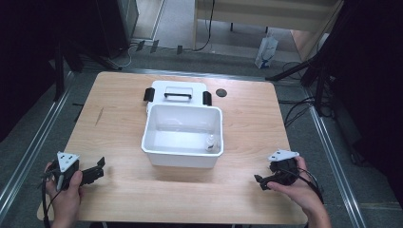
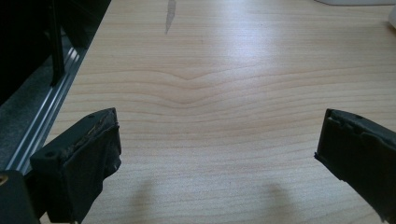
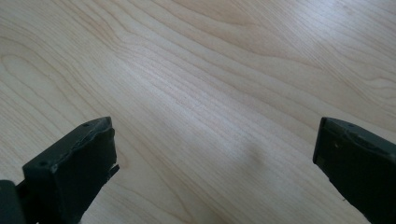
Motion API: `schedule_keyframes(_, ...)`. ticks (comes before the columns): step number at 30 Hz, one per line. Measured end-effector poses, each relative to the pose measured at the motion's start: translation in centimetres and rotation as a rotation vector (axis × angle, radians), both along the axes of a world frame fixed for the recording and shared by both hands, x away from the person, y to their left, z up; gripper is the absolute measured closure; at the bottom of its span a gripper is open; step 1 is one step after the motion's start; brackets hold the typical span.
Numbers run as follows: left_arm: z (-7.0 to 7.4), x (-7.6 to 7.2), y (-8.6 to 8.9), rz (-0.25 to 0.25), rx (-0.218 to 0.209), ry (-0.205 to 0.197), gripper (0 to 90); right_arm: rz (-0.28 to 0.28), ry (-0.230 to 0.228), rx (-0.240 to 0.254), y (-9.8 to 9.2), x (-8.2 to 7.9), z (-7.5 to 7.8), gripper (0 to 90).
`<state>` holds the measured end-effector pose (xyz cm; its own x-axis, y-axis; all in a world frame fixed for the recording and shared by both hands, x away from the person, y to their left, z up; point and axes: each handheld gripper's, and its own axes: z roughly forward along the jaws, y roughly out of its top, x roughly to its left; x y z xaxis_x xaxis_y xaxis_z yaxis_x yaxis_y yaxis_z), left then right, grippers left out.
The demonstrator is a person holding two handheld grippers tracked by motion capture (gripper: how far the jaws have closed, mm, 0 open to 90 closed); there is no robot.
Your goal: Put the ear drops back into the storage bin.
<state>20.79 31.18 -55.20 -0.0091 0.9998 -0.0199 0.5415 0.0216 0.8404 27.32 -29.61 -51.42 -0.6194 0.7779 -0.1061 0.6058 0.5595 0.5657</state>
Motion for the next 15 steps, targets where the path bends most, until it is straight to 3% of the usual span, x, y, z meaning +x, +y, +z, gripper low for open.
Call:
schedule_keyframes(4, 0.0, 0.0, -0.1, -0.002, 0.011, 0.002, 0.6, -0.029, -0.045, 0.092, -0.8, -1.2, -1.3, 0.0)
schedule_keyframes(15, 0.0, 0.0, 0.0, 0.008, 0.006, 0.001, 0.6, -0.134, -0.183, 0.241, -3.0, -4.2, -3.4, 0.0)
